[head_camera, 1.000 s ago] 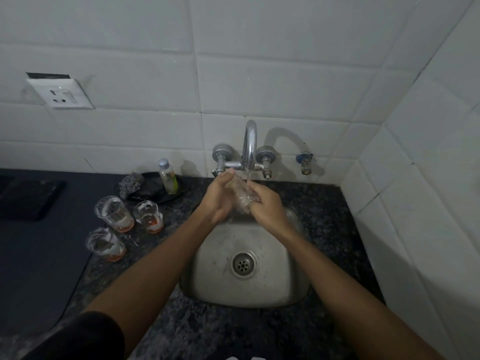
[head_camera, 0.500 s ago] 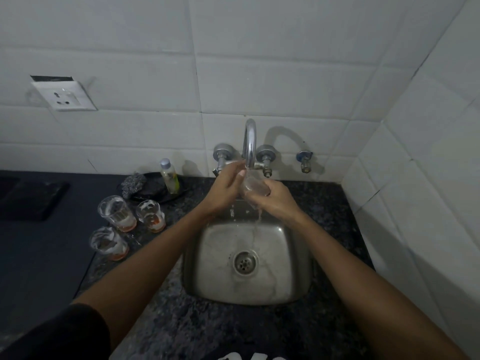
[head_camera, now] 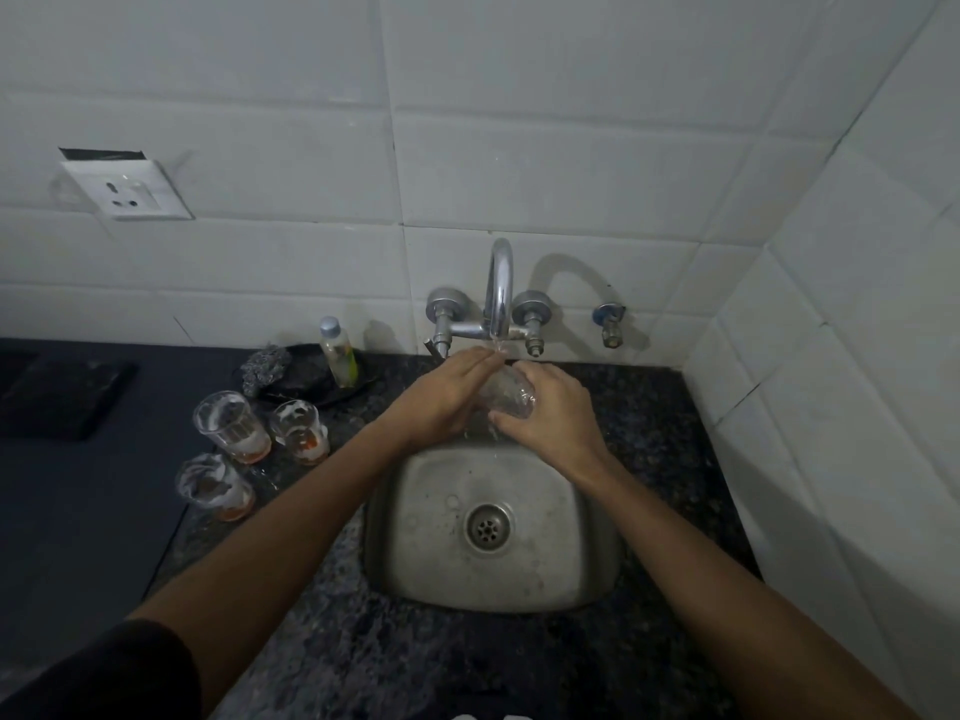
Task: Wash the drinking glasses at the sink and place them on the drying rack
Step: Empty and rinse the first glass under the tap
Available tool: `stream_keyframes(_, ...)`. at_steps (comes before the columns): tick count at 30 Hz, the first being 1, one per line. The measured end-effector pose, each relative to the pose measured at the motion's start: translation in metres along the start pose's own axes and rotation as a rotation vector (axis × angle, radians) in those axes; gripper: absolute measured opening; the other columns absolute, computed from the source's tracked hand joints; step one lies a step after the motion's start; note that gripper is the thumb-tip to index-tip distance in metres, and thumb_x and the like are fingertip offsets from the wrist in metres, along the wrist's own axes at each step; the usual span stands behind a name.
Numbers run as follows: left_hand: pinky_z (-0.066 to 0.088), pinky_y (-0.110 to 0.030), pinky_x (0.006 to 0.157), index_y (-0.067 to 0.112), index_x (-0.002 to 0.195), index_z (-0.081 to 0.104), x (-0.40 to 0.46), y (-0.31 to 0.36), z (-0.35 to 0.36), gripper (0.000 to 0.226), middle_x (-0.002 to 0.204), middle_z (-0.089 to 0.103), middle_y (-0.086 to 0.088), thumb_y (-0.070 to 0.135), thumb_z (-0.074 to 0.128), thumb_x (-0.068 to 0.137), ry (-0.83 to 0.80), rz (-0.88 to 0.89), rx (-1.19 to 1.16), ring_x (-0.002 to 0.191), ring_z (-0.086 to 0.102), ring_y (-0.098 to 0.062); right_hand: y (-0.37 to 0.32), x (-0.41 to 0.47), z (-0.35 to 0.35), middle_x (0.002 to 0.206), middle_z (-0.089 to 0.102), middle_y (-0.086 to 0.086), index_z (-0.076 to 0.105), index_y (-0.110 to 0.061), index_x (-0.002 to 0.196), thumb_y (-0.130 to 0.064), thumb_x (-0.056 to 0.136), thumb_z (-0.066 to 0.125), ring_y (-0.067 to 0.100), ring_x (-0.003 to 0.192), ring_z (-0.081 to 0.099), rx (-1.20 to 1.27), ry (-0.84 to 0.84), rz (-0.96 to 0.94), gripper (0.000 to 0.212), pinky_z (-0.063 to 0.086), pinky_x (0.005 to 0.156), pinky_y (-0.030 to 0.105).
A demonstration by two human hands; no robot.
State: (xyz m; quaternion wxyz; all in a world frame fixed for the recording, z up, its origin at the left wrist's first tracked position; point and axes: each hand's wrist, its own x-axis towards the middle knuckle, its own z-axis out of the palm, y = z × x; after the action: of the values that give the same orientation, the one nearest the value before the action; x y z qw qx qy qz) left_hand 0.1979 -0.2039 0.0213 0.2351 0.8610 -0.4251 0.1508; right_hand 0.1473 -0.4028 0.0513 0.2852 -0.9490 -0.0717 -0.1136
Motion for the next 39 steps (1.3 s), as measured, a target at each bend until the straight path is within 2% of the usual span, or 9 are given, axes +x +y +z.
stream_keyframes(3,0.039,-0.045,0.119,-0.004,0.146,0.048,-0.003,0.003,0.001,0.061,0.146,0.053,-0.023,0.010,0.071,0.091,0.047,-0.004,0.015,0.139,0.048,-0.036,0.006,0.000,-0.001,0.125,0.070,-0.003,0.064,-0.016,0.135,-0.054,0.069,0.090,0.015,0.110,0.067,0.203,-0.117,0.156,0.081,0.056,0.096,0.035)
stream_keyframes(6,0.038,-0.045,0.119,-0.004,0.147,0.047,-0.013,0.005,0.009,0.062,0.148,0.052,-0.023,0.001,0.070,0.089,0.063,-0.015,0.006,0.141,0.047,-0.035,0.005,0.000,-0.006,0.107,0.078,-0.001,0.072,-0.017,0.116,-0.054,0.070,0.091,0.018,0.098,0.075,0.513,-0.311,0.394,0.062,0.062,0.086,0.035)
stream_keyframes(11,0.033,-0.040,0.123,-0.004,0.152,0.041,-0.011,0.006,0.012,0.070,0.153,0.047,-0.021,0.000,0.070,0.088,0.059,-0.034,-0.030,0.145,0.043,-0.033,0.003,-0.013,0.005,0.123,0.065,0.002,0.062,-0.016,0.135,-0.039,0.076,0.090,0.017,0.111,0.063,0.041,-0.006,-0.033,0.069,0.054,0.094,0.032)
stream_keyframes(16,0.039,-0.046,0.119,-0.004,0.149,0.046,-0.018,0.008,0.014,0.065,0.149,0.051,-0.021,-0.002,0.072,0.090,0.103,-0.040,-0.037,0.142,0.046,-0.033,0.002,-0.010,0.000,0.114,0.075,0.004,0.066,-0.017,0.118,-0.045,0.078,0.089,0.012,0.095,0.075,0.589,-0.283,0.355,0.054,0.062,0.075,0.027)
stream_keyframes(20,0.037,-0.049,0.120,-0.011,0.147,0.044,-0.013,0.009,0.017,0.065,0.148,0.050,-0.027,-0.006,0.071,0.088,0.133,-0.018,-0.045,0.141,0.046,-0.037,0.002,-0.016,0.002,0.118,0.067,-0.003,0.064,-0.018,0.129,-0.038,0.076,0.090,0.007,0.104,0.064,0.205,-0.022,0.063,0.062,0.052,0.087,0.019)
stream_keyframes(25,0.039,-0.050,0.117,-0.009,0.147,0.045,-0.016,0.005,0.018,0.059,0.147,0.051,-0.026,0.000,0.067,0.093,0.131,-0.025,-0.032,0.140,0.048,-0.038,0.005,-0.010,0.004,0.115,0.074,-0.003,0.059,-0.018,0.135,-0.045,0.077,0.091,0.013,0.100,0.074,0.677,-0.220,0.357,0.071,0.062,0.087,0.030)
stream_keyframes(30,0.036,-0.044,0.121,-0.014,0.145,0.045,-0.011,0.011,0.016,0.051,0.145,0.051,-0.029,0.001,0.056,0.098,0.175,0.012,-0.056,0.138,0.049,-0.039,0.007,-0.015,0.005,0.122,0.066,-0.004,0.061,-0.017,0.135,-0.031,0.077,0.091,0.007,0.107,0.066,0.325,-0.040,0.068,0.067,0.055,0.088,0.019)
stream_keyframes(35,0.031,-0.038,0.123,-0.014,0.142,0.048,-0.013,0.005,0.016,0.054,0.142,0.055,-0.029,-0.003,0.068,0.093,0.186,-0.002,-0.053,0.136,0.051,-0.039,0.007,-0.011,0.005,0.119,0.072,-0.003,0.059,-0.016,0.137,-0.039,0.082,0.088,0.006,0.099,0.073,0.639,-0.175,0.253,0.067,0.059,0.077,0.020)
stream_keyframes(39,0.035,-0.033,0.119,-0.015,0.141,0.048,-0.007,0.013,0.010,0.050,0.135,0.056,-0.030,-0.002,0.057,0.094,0.231,0.015,-0.097,0.129,0.053,-0.038,-0.003,-0.017,0.001,0.125,0.064,-0.008,0.060,-0.017,0.136,-0.031,0.082,0.088,-0.004,0.105,0.063,0.354,-0.044,0.042,0.063,0.046,0.083,0.002)
